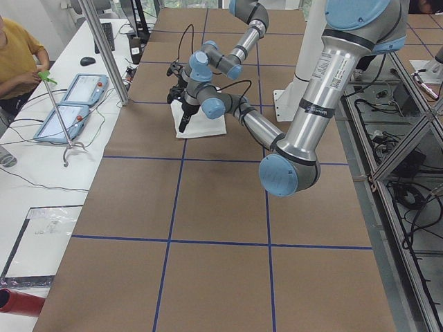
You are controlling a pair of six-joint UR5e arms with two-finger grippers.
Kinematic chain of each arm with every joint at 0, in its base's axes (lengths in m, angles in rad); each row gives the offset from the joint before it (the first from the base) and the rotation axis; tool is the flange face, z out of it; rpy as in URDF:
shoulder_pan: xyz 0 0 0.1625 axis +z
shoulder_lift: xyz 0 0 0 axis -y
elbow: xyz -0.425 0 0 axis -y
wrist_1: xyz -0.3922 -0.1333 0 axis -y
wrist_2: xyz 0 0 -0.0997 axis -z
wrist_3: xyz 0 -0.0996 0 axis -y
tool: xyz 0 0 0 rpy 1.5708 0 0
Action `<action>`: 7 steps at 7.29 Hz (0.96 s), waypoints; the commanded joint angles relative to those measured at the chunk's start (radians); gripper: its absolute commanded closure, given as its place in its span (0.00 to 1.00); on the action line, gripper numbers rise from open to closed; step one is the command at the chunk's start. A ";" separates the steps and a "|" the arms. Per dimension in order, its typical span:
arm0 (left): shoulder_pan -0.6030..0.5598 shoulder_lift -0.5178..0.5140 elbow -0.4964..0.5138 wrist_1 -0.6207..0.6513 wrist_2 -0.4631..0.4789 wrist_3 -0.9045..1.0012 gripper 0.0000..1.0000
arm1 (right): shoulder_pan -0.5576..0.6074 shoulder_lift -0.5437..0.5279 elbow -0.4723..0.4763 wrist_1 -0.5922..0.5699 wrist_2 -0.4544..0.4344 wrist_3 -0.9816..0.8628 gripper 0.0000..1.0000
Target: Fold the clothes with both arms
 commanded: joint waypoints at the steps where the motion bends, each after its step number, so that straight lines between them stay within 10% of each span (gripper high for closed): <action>1: -0.002 0.004 -0.002 0.000 0.001 0.006 0.00 | -0.041 -0.053 0.108 0.001 0.035 0.059 0.00; 3: -0.017 0.031 -0.069 0.033 -0.003 0.036 0.00 | 0.050 -0.119 0.237 -0.008 0.267 -0.135 0.00; 7: -0.387 0.232 -0.203 0.202 -0.213 0.661 0.00 | 0.355 -0.563 0.841 -0.270 0.655 -0.664 0.00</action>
